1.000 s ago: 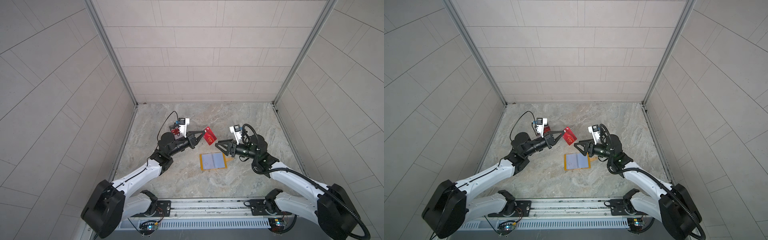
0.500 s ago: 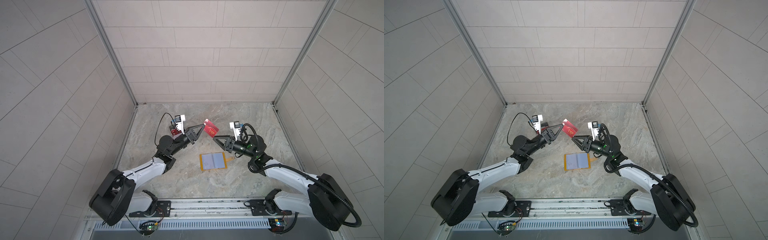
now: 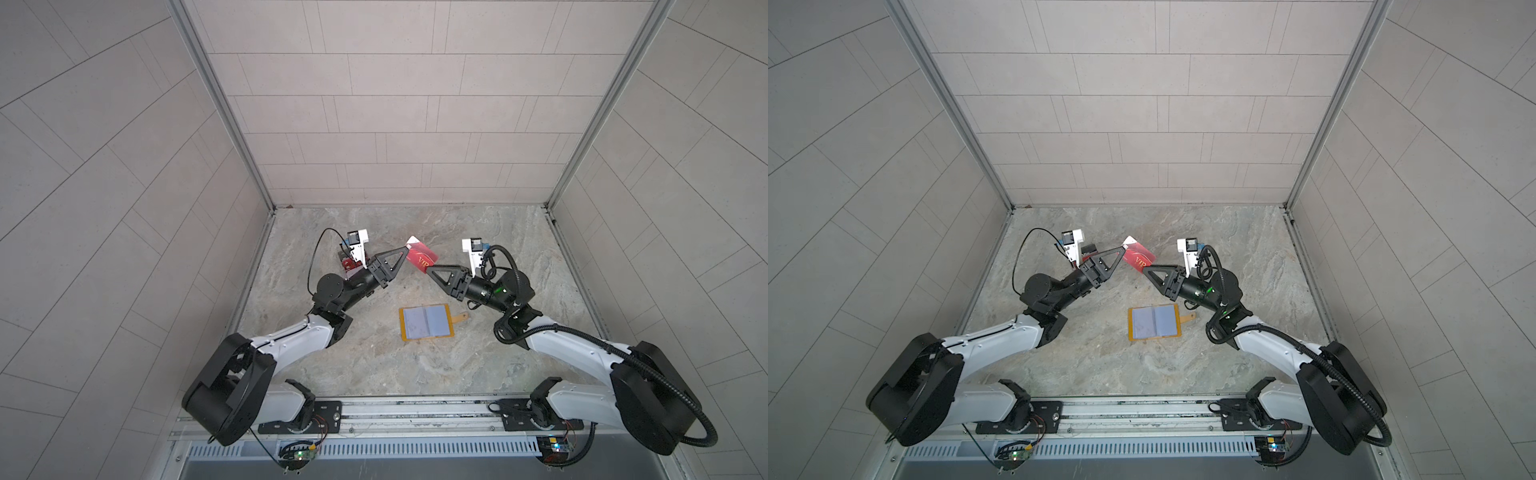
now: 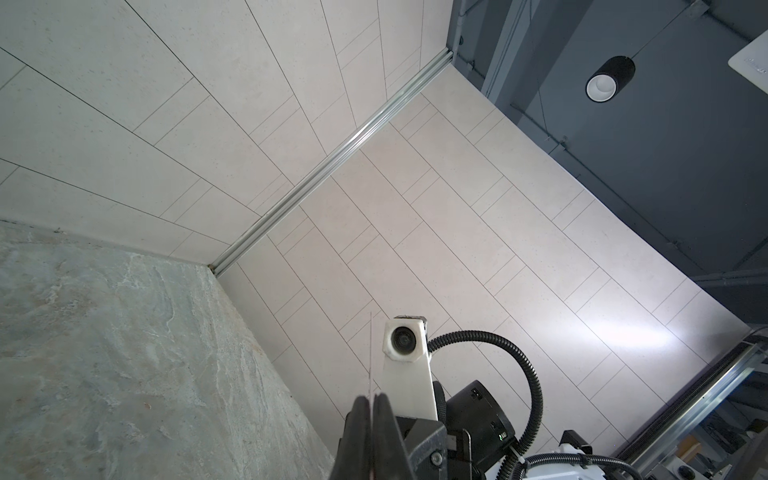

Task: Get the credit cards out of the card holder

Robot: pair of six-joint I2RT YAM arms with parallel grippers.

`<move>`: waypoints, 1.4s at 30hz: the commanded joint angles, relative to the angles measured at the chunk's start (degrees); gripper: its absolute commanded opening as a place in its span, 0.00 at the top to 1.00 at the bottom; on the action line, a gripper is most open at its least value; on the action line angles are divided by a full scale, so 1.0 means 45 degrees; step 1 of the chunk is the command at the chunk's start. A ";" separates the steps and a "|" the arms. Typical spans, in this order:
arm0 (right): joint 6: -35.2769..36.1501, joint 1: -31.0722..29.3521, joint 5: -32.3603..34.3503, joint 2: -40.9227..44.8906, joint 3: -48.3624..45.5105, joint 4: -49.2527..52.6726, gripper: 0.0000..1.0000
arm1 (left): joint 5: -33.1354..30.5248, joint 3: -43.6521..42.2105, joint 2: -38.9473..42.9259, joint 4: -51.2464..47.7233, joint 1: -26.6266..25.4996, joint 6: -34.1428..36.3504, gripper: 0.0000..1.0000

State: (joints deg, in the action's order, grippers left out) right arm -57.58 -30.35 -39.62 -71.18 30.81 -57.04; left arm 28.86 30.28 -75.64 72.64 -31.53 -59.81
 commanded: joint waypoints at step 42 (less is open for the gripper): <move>1.0468 0.0315 -0.0744 0.3574 0.2918 1.5261 1.00 | -0.0209 0.6880 0.3319 -2.3723 0.0158 1.4898 0.40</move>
State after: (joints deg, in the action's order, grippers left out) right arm -18.79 -28.49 -42.37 -55.05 42.54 1.74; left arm 27.03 57.82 -59.02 -17.63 -31.00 -3.79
